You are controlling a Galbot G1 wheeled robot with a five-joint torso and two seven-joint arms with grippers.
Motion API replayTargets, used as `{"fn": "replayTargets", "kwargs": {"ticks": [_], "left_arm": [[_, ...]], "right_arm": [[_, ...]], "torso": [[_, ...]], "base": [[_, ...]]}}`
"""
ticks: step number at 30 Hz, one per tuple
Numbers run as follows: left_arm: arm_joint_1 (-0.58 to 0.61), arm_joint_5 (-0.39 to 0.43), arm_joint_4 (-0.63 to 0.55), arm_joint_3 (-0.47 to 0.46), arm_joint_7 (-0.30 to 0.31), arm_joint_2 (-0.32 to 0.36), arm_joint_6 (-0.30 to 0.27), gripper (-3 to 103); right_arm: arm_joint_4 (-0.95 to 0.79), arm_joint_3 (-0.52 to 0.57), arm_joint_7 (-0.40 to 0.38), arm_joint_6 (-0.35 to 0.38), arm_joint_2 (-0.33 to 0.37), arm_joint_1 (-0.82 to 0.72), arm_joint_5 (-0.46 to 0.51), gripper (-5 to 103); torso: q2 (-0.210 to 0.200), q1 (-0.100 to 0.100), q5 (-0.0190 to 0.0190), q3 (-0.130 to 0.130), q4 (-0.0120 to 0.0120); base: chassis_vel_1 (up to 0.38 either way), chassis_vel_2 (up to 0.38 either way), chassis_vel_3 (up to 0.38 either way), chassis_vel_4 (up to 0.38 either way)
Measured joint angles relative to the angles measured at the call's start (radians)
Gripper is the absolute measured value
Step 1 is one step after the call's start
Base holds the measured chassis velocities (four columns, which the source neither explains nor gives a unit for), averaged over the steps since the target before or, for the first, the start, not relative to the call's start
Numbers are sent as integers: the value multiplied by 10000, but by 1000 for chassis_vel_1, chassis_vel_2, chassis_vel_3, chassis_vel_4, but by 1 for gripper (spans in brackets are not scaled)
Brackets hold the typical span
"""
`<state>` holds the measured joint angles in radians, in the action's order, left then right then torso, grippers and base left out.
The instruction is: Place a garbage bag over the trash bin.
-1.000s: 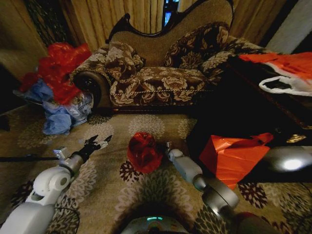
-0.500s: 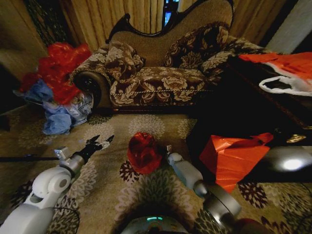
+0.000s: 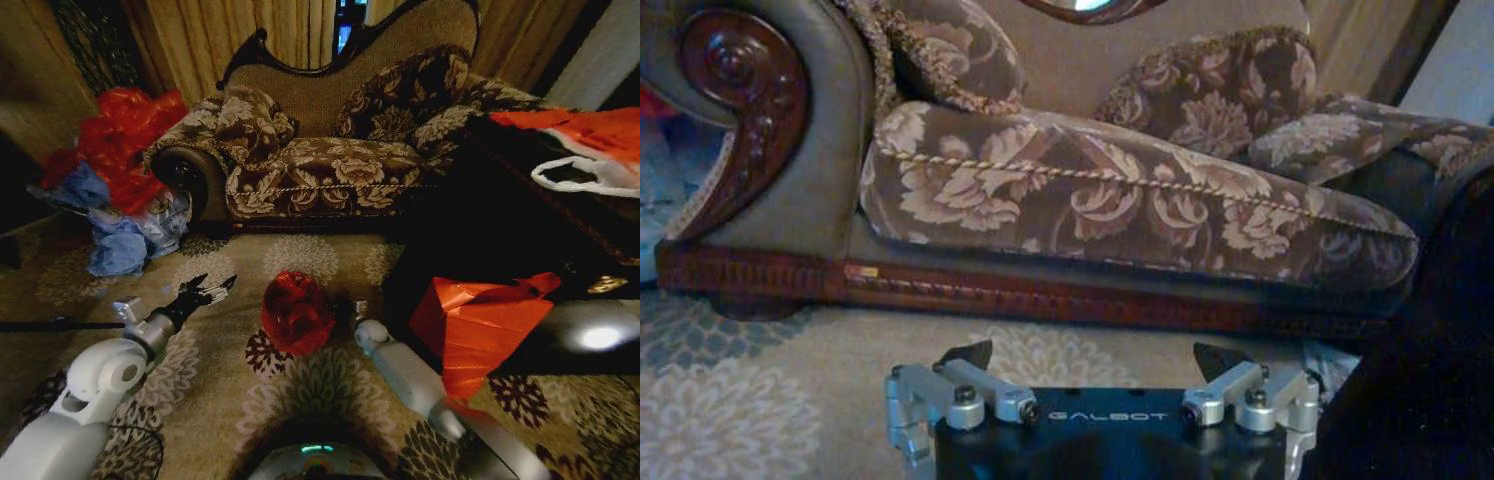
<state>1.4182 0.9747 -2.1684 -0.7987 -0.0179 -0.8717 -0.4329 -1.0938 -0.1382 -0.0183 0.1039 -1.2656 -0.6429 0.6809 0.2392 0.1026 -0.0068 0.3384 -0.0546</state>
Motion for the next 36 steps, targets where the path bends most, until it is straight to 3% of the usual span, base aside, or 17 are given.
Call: {"fn": "replayTargets", "kwargs": {"ticks": [3, 4, 5, 8, 11, 14, 16, 17, 18, 22, 24, 25, 27, 31, 33, 34, 36], "left_arm": [[-479, 99, 12, 849, 955, 210, -167, 100], [-479, 99, 12, 849, 955, 210, -167, 100], [-902, 239, 53, 1474, 1685, 329, -415, 100], [-2254, 1388, 361, 2733, 3425, 475, -1215, 100], [-3072, 1857, 691, 3352, 3794, 518, -1581, 100], [-3363, 1805, 957, 3647, 3857, 608, -1665, 101], [-3283, 1658, 1099, 3686, 3808, 681, -1610, 96], [-3275, 1390, 1244, 3757, 3637, 720, -1568, 91], [-3263, 1082, 1382, 3806, 3400, 738, -1532, 85], [-3436, 772, 1687, 4119, 3254, 683, -1459, 75], [-3968, 620, 2040, 4687, 3229, 483, -1327, 70], [-4327, 518, 2300, 5092, 3198, 297, -1266, 58], [-4536, 445, 2480, 5391, 3198, 149, -1235, 58], [-5153, 4, 3144, 6496, 3107, -302, -1059, 37], [-5328, -79, 3338, 6801, 3100, -403, -1040, 37], [-5544, -152, 3565, 7142, 3172, -517, -1040, 26], [-5961, -229, 3956, 7676, 3519, -731, -1174, 21]], "right_arm": [[-799, 247, -195, -78, 456, -446, 207, 90], [-799, 247, -195, -78, 456, -446, 207, 90], [-1233, 342, -330, -98, 665, -632, 338, 98], [-2257, 430, -728, -214, 1106, -1040, 609, 100], [-2816, 424, -956, -431, 1317, -1236, 627, 100], [-3374, 316, -1136, -546, 1420, -1323, 729, 100], [-3761, 272, -1158, -569, 1400, -1317, 786, 100], [-4102, 281, -1192, -576, 1392, -1374, 796, 100], [-4443, 285, -1223, -576, 1388, -1442, 827, 100], [-5156, 371, -1259, -565, 1426, -1715, 875, 100], [-5766, 672, -1275, -538, 1556, -2192, 840, 100], [-6183, 934, -1278, -535, 1632, -2552, 800, 100], [-6378, 1074, -1284, -536, 1663, -2727, 781, 100], [-7162, 1707, -1236, -534, 1752, -3307, 608, 100], [-7342, 1816, -1233, -510, 1774, -3401, 605, 100], [-7569, 1922, -1249, -478, 1807, -3518, 613, 100], [-7888, 2095, -1250, -415, 1853, -3712, 619, 100]], "torso": [[0, 0, 0, 0, 5], [0, 0, 0, 0, 5], [0, 0, 0, 0, 4], [0, 0, 0, 0, 0], [0, 1, -1, 1, -3], [0, 2, 0, 1, -8], [0, 1, 2, 1, 4], [0, 1, -2, 1, 14], [0, 1, -6, 1, 8], [0, 0, 3, 0, 14], [-1, 0, -6, 0, 2], [0, 1, -4, 0, -5], [0, 1, 1, 1, -5], [0, 1, -3, 1, 2], [0, 1, -1, 1, 2], [0, 0, -1, 0, 1], [0, 1, 0, 1, 2]], "base": [[0, 0, 0, 0], [0, 0, 0, 0], [0, 0, 0, 0], [0, 0, 0, 0], [0, 0, 0, 0], [0, 0, 0, 0], [0, 0, 0, 0], [0, 0, 0, 0], [0, 0, 0, 0], [0, 0, 0, 0], [0, 0, 0, 0], [0, 0, 0, 0], [0, 0, 0, 0], [0, 0, 0, 0], [0, 0, 0, 0], [0, 0, 0, 0], [0, 0, 0, 0]]}}
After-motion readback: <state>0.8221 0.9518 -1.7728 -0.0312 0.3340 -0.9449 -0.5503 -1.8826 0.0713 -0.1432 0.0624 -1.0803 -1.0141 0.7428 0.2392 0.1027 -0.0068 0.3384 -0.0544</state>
